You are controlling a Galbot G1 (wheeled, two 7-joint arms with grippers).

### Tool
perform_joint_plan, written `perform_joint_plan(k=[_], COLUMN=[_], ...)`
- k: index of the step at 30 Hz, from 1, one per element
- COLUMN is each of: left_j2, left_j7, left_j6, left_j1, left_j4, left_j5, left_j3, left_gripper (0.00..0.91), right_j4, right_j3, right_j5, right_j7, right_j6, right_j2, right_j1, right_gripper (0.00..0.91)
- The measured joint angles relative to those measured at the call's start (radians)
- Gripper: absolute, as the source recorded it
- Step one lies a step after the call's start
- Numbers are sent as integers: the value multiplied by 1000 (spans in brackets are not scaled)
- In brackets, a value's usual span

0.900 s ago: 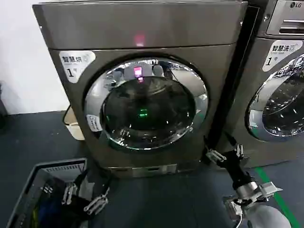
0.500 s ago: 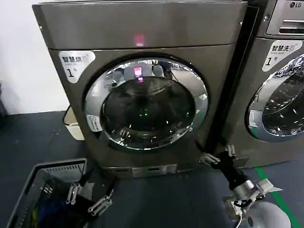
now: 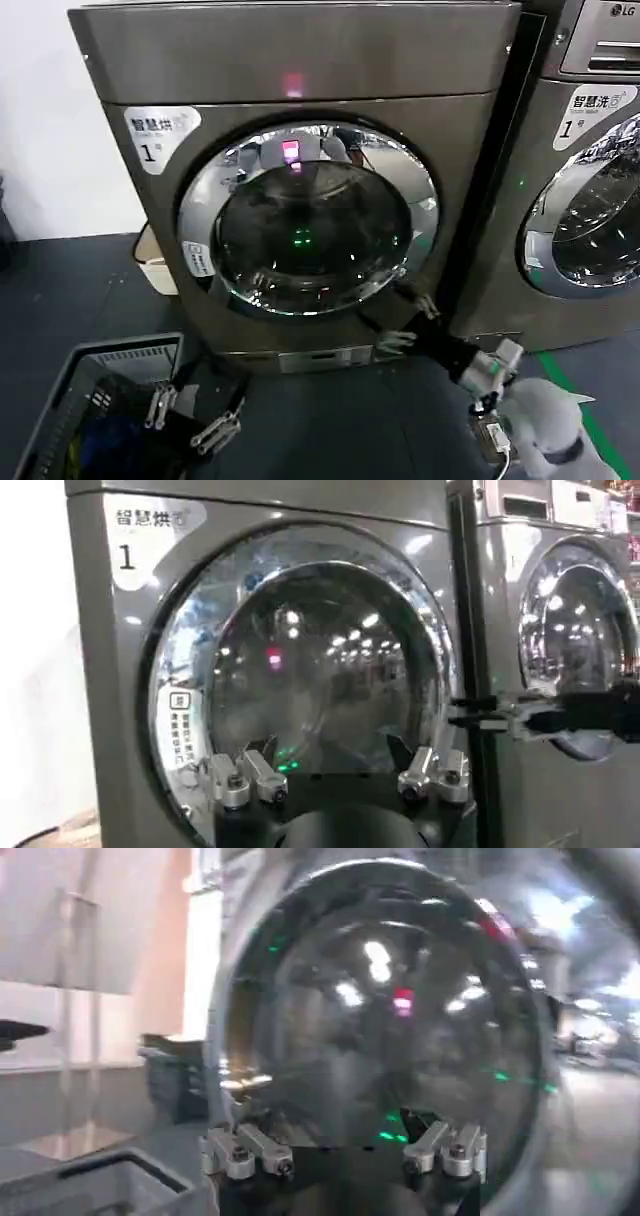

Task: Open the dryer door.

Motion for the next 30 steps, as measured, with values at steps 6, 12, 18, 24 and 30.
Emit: perform_joint_plan(k=[6, 12, 18, 24, 30], left_j2=[-9, -17, -21, -16, -16], left_j7=[-2, 0, 3, 3, 3], left_j6=[-8, -11, -13, -14, -19], left_j1=[11, 11, 8, 9, -3], left_j4=[-4, -2, 7, 12, 29], left_j5=[12, 14, 15, 15, 23], left_j3=[2, 2, 0, -2, -2], left_gripper=[907, 907, 907, 907, 907], right_j4=[-61, -106, -167, -220, -282], right_j3=[-98, -166, -234, -288, -330], right_j5=[-11, -47, -66, -68, -96], right_j7=[9, 42, 63, 74, 102], right_j6=[-18, -20, -31, -64, -63], right_j2=[11, 43, 103, 155, 217], right_j1=[111, 183, 244, 301, 367], right_gripper=[907, 907, 907, 907, 907])
